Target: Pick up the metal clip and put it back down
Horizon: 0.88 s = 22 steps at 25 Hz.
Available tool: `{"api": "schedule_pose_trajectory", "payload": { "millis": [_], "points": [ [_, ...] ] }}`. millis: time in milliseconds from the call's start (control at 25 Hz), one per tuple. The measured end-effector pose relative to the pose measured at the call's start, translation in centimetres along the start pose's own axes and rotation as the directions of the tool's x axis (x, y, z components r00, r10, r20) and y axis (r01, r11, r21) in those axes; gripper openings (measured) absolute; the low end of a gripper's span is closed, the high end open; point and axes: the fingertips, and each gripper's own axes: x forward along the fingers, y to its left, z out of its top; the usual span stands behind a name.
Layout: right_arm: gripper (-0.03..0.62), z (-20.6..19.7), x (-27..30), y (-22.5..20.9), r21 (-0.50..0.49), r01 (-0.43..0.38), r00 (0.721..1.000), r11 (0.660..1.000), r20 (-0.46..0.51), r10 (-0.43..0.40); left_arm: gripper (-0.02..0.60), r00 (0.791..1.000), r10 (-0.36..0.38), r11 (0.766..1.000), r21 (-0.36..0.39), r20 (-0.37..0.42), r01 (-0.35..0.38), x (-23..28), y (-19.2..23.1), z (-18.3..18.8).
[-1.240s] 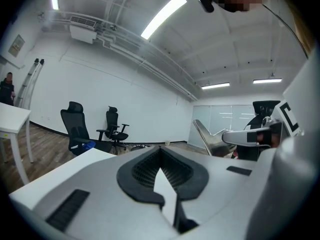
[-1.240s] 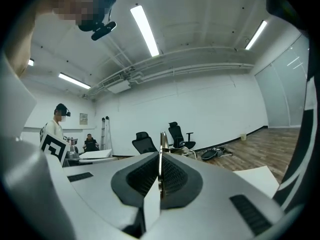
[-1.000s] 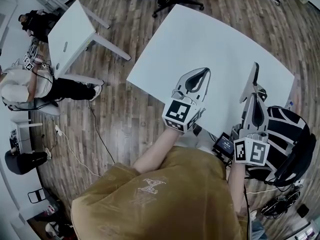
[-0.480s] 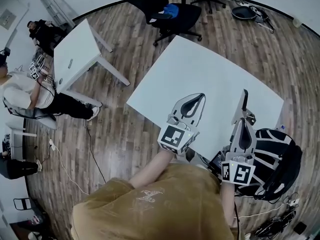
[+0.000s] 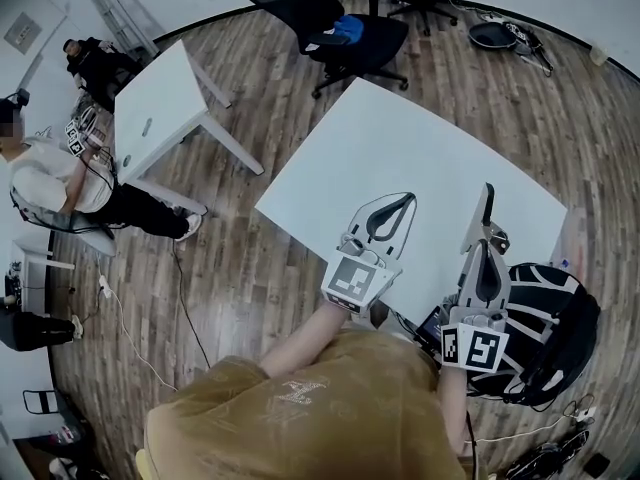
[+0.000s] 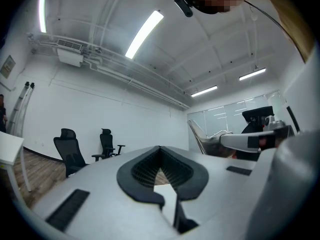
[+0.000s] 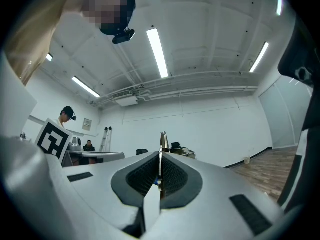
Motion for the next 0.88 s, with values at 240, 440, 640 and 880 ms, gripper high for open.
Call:
{"api": "schedule_pose_trajectory", "payload": {
  "millis": [240, 440, 640, 880],
  "points": [
    [0.008, -0.3, -0.2, 0.2, 0.006, -0.007, 1.0, 1.0, -0.008, 0.007, 0.005, 0.999, -0.004, 1.0, 0.026, -0.035, 0.005, -0.1, -0.2, -0.4],
    [0.008, -0.5, -0.2, 0.5, 0.01, -0.015, 1.0, 1.0, -0.009, 0.015, 0.006, 1.0, -0.003, 1.0, 0.021, -0.023, 0.003, -0.3, -0.4, -0.3],
    [0.008, -0.5, -0.3, 0.5, 0.005, -0.011, 1.0, 1.0, -0.007, 0.011, 0.006, 1.0, 0.001, 1.0, 0.025, -0.028, -0.001, -0.4, -0.3, -0.4],
    [0.008, -1.1, -0.5, 0.1, 0.008, -0.001, 1.0, 1.0, -0.017, 0.001, 0.006, 0.999, 0.0, 1.0, 0.027, -0.034, 0.0, -0.2, -0.5, -0.9]
  ]
}}
